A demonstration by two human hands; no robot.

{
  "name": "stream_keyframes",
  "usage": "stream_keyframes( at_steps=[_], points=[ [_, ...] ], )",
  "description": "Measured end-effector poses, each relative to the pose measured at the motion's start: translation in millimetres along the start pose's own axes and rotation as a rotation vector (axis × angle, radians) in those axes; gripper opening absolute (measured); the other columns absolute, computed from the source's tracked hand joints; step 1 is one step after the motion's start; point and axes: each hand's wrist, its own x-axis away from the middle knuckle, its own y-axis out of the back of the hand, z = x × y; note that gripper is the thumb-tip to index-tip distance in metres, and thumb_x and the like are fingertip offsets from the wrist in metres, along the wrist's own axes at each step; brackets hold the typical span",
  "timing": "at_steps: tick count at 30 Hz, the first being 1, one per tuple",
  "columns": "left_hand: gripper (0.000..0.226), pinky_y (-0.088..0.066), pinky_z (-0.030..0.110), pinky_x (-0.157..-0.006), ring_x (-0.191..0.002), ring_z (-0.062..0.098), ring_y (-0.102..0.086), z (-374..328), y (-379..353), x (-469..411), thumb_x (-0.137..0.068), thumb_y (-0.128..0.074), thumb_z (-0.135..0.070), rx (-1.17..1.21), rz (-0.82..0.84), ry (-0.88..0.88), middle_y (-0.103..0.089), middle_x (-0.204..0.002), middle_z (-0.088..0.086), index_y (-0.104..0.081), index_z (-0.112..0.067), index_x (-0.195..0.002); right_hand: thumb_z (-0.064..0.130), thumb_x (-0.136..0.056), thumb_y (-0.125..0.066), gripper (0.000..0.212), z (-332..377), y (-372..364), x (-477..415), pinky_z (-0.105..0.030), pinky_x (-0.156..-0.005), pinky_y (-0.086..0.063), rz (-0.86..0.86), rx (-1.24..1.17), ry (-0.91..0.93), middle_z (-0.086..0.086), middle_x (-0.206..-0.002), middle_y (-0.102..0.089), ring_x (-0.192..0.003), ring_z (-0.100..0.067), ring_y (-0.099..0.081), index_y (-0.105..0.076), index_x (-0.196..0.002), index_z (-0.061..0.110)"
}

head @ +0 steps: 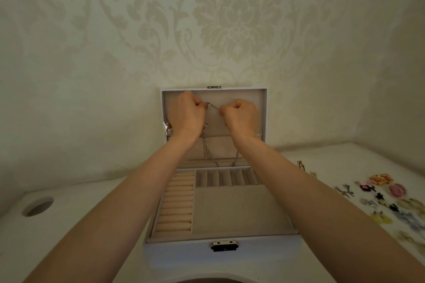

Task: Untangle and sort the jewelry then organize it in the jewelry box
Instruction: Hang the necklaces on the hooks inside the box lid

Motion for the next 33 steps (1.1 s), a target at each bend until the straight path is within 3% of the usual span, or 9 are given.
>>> stream_keyframes(
  at_steps=[5, 11, 17, 24, 29, 33],
  points=[
    [0.010, -0.039, 0.031, -0.070, -0.090, 0.025, -0.061, 0.7, 1.4, 2.8, -0.086, -0.063, -0.018, -0.031, 0.013, -0.042, -0.069, -0.091, 0.006, -0.066, -0.008, -0.084, 0.008, -0.067, -0.064, 0.028, -6.4, 2.9, 2.4, -0.032, -0.056, -0.041, 0.020, -0.054, -0.056, -0.004, -0.054, -0.052, -0.057, -0.022, -0.049, -0.048, -0.047, 0.018],
    [0.009, -0.047, 0.037, -0.079, -0.094, 0.025, -0.062, 10.4, 1.3, 14.8, -0.085, -0.062, -0.015, -0.030, 0.083, -0.066, -0.069, -0.095, 0.002, -0.061, -0.013, -0.094, 0.012, -0.070, -0.068, 0.024, -20.4, 4.6, 11.5, -0.041, -0.064, -0.052, 0.097, -0.031, -0.043, -0.003, -0.052, -0.053, -0.057, -0.021, -0.050, -0.053, -0.052, 0.016],
    [0.020, -0.035, 0.025, -0.065, -0.080, 0.009, -0.056, 20.0, 2.3, 38.6, -0.084, -0.066, -0.019, 0.039, 0.142, -0.063, -0.063, -0.088, -0.010, -0.052, -0.017, -0.098, 0.009, -0.089, -0.064, 0.019, -40.1, 19.1, 30.6, -0.017, -0.039, -0.039, 0.350, -0.101, -0.039, -0.002, -0.051, -0.060, -0.036, -0.005, -0.048, -0.064, -0.071, 0.014],
    [0.015, -0.036, 0.027, -0.066, -0.088, 0.014, -0.062, 19.6, 0.8, 36.2, -0.082, -0.061, -0.016, 0.039, 0.152, 0.000, -0.062, -0.083, -0.012, -0.051, -0.022, -0.092, 0.007, -0.090, -0.061, 0.019, -42.2, 22.8, 30.0, -0.020, -0.038, -0.043, 0.369, -0.087, -0.043, -0.007, -0.055, -0.062, -0.037, -0.013, -0.052, -0.062, -0.071, 0.010],
    [0.015, -0.044, 0.031, -0.072, -0.091, 0.019, -0.061, 18.7, 5.3, 34.0, -0.085, -0.059, -0.017, -0.018, 0.067, -0.001, -0.066, -0.092, -0.005, -0.058, -0.016, -0.101, 0.005, -0.090, -0.060, 0.020, -44.5, 19.8, 28.3, -0.022, -0.039, -0.046, 0.369, -0.065, -0.030, -0.008, -0.055, -0.063, -0.038, -0.014, -0.054, -0.061, -0.071, 0.010],
    [0.010, -0.037, 0.028, -0.067, -0.089, 0.020, -0.062, 28.3, 3.8, 40.3, -0.087, -0.059, -0.023, -0.113, 0.117, -0.018, -0.067, -0.089, -0.004, -0.058, -0.018, -0.096, 0.006, -0.091, -0.060, 0.018, -49.7, 16.9, 30.0, -0.020, -0.038, -0.043, 0.379, -0.087, -0.061, -0.010, -0.058, -0.064, -0.037, -0.013, -0.053, -0.061, -0.073, 0.009]
  ],
)
